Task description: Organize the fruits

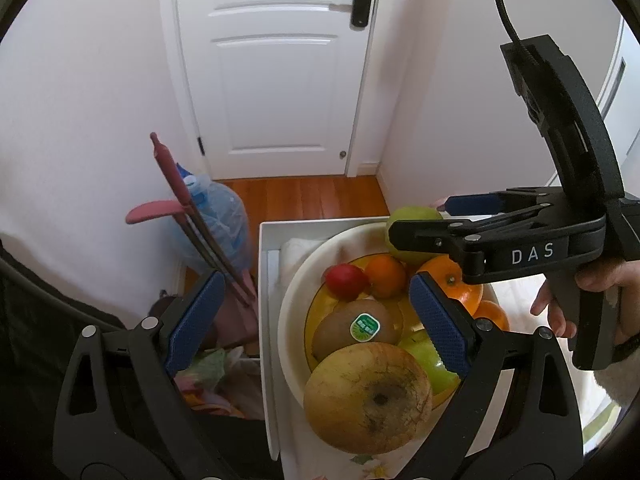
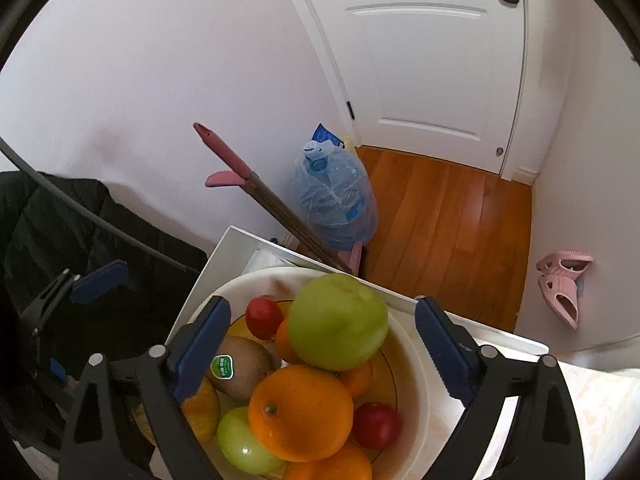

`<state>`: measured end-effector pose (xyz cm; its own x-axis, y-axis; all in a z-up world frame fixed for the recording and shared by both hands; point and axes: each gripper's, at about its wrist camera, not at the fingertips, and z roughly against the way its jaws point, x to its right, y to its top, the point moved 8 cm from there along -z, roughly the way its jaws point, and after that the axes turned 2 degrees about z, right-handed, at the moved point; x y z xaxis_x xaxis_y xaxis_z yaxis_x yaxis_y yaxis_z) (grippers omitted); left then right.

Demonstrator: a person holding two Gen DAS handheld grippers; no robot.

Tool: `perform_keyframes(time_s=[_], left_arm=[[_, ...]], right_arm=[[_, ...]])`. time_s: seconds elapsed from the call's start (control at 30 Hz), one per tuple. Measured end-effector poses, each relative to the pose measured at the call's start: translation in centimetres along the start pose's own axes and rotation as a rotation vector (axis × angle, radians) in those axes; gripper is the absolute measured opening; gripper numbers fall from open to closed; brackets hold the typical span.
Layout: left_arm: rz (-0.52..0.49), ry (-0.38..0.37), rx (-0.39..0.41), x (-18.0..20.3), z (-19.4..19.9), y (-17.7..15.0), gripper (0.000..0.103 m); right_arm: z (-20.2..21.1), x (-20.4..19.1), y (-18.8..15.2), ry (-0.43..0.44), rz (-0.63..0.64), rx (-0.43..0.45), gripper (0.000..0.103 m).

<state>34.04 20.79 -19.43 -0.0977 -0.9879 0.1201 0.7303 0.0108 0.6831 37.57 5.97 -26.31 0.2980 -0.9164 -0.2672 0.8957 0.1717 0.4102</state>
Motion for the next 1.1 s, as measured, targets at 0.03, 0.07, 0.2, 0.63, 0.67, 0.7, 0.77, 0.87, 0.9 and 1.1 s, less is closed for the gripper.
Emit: perform_keyframes(time_s=[0.03, 0.07, 0.2, 0.63, 0.67, 0.7, 0.77, 0.87, 0.9, 1.1], left_arm=[[-0.003, -0.001, 0.000, 0.1, 0.0, -0.1, 0.099], [-0.005, 0.000, -0.001, 0.1, 0.1, -0.2, 0.099], [-0.005, 0.001, -0.001, 0.4, 0.6, -0.2, 0.099], [-0.017, 0.067, 0.095, 4.5, 8.5, 0.1, 0.099], [-0.018, 0.069, 0.107, 5.2, 9.4, 0.1, 0.099], [-0.021, 0.070, 0.117, 5.7, 10.2, 0.1, 0.099], [-0.030, 0.075, 0.142, 7.4, 12.3, -0.2, 0.099], [-0.038, 0.080, 0.176, 9.8, 14.9, -0.5, 0.100], [-0.039, 0.081, 0.186, 10.7, 15.8, -0.7, 0.101], [-0.040, 0.079, 0.251, 15.1, 20.2, -2.2, 0.103]], right_arm=[[0.1, 0.0, -0.1, -0.008, 0.001, 0.002, 0.092], [0.2, 0.0, -0.2, -0.018, 0.006, 0.003, 0.092], [1.0, 0.0, -0.4, -0.034, -0.008, 0.017, 0.092], [11.3, -0.3, -3.0, -0.119, -0.034, 0.129, 0.092], [12.7, -0.4, -3.5, -0.129, -0.034, 0.142, 0.092], [13.8, -0.4, -4.0, -0.139, -0.033, 0.153, 0.092], [16.2, -0.4, -5.2, -0.167, -0.032, 0.177, 0.092], [20.4, 0.0, -7.2, -0.222, -0.035, 0.214, 0.092], [21.6, 0.1, -7.9, -0.236, -0.040, 0.223, 0.092], [28.5, 1.9, -12.7, -0.340, -0.068, 0.279, 0.092]])
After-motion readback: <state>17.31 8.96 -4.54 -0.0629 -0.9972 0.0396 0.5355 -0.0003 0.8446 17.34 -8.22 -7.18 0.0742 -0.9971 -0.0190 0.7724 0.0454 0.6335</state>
